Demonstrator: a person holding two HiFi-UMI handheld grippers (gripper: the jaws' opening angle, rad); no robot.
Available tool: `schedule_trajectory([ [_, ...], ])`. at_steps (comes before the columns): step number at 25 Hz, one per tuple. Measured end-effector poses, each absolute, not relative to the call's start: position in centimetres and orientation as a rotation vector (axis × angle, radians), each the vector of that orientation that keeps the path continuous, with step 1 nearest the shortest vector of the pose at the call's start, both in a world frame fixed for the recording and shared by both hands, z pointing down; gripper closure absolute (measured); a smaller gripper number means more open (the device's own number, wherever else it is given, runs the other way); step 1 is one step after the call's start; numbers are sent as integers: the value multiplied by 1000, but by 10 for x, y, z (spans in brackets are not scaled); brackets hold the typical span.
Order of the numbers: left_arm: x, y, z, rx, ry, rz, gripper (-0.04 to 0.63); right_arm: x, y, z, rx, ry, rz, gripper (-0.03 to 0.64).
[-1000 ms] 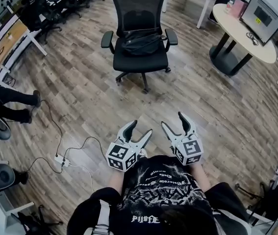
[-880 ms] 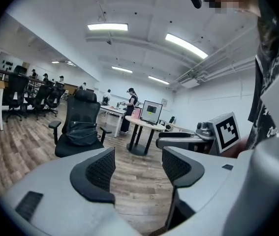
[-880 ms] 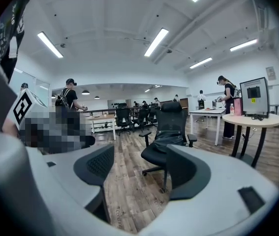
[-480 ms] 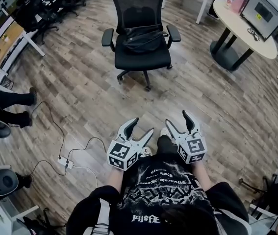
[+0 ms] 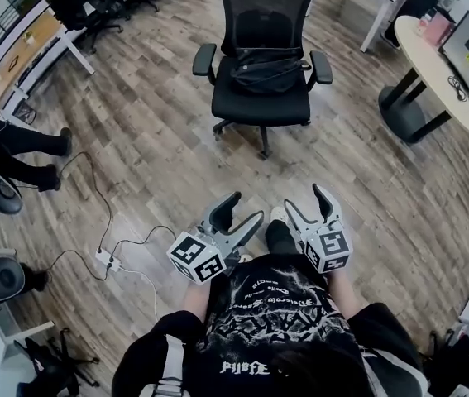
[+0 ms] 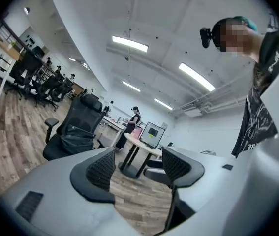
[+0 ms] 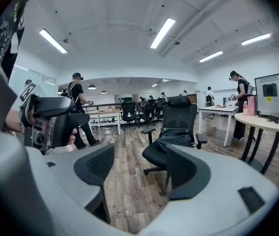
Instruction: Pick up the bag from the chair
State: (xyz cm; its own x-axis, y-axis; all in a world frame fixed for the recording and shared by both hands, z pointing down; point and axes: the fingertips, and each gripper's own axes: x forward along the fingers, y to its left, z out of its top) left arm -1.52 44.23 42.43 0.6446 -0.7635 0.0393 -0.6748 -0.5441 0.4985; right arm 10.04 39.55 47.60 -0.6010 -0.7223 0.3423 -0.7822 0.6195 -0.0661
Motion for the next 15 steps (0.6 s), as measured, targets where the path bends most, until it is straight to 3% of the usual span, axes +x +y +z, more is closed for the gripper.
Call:
schedule_trajectory([
  [15, 19, 256, 453, 2263, -1537, 9, 287, 148, 195, 479, 1074, -2661, 314, 273],
])
